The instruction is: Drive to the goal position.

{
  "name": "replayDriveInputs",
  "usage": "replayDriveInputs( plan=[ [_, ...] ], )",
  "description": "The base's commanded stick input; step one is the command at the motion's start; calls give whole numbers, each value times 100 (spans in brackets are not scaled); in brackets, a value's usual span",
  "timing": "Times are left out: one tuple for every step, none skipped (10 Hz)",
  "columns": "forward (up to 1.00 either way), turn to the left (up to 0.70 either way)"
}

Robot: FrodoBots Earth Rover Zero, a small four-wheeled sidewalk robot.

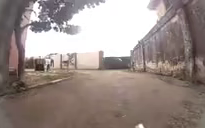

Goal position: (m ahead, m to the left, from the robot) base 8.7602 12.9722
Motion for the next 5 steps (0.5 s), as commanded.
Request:
replayDriveInputs(
  plan=[
    [70,0],
    [70,0],
    [70,0],
    [70,0],
    [70,0]
  ],
)
